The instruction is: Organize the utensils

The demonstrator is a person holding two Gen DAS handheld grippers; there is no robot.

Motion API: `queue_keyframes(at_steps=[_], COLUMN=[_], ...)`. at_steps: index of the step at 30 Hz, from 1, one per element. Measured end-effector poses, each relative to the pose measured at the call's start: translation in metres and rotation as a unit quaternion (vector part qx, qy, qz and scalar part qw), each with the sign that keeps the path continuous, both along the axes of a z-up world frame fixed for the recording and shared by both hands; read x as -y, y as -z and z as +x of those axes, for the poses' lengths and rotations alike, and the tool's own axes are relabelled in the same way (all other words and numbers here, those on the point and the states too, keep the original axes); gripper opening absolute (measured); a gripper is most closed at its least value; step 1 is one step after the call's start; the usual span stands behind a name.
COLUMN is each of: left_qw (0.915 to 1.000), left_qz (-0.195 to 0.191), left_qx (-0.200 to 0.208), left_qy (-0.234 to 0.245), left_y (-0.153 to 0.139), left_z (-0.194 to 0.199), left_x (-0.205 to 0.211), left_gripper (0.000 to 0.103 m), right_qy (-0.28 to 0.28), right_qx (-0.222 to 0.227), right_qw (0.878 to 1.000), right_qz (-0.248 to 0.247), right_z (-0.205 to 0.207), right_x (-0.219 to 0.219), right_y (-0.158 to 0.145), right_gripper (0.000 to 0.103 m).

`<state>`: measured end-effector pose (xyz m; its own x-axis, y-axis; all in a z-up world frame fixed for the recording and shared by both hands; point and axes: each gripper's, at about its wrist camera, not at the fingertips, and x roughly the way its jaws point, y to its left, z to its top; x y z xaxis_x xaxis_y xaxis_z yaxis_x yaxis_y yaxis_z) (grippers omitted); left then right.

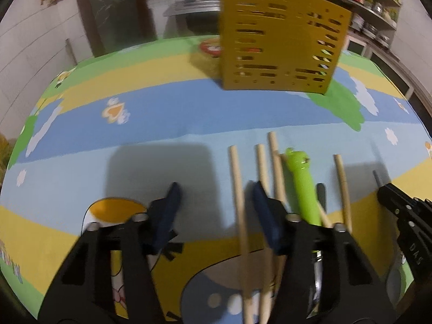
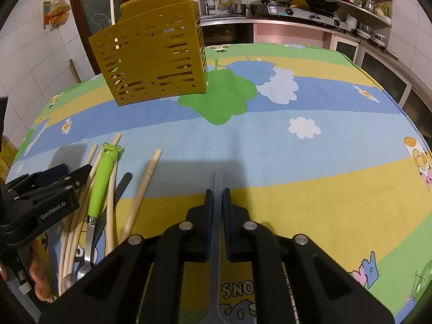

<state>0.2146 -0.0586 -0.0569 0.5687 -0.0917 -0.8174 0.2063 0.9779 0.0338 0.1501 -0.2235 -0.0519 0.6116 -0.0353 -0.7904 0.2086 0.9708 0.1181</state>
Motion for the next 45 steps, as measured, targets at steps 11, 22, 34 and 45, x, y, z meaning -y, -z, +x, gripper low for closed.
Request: queue_keyframes(at_steps=[11,22,34,45], left_qw=[0.9999,0.9928,0.9732,0.9633], left_qz=[-0.003,-0.062,-0.106,-0.128], left_qx=[-0.003,0.101,0.203,0.236], left_qy=[0.015,-0.015,-0.022,-0.016], left_y=[-0.004,-0.054,-0.117,-0.129], left_z=[0.0,-0.032,-0.071,-0.083], left_x=[0.012,-0.035,-0.062,-0.065], left_gripper=[0.005,0.005,0.005,0.005], right_qy=[0.003,0.017,0.019,0.006], right_qx=[0.0,0.08,0.194,0.232], right_qw=[1.0,0.997,0.981,0.972], right_qz=[-0.003,-0.011,-0.016,-0.031], right_z=[0.004,-0.013,-0.04,-0.053], right_x=[0.001,0.006,0.008,0.003], right_y=[-0.004,-0.043,-0.094,-0.103], right_gripper=[0.007,0.007,0.007,0.007])
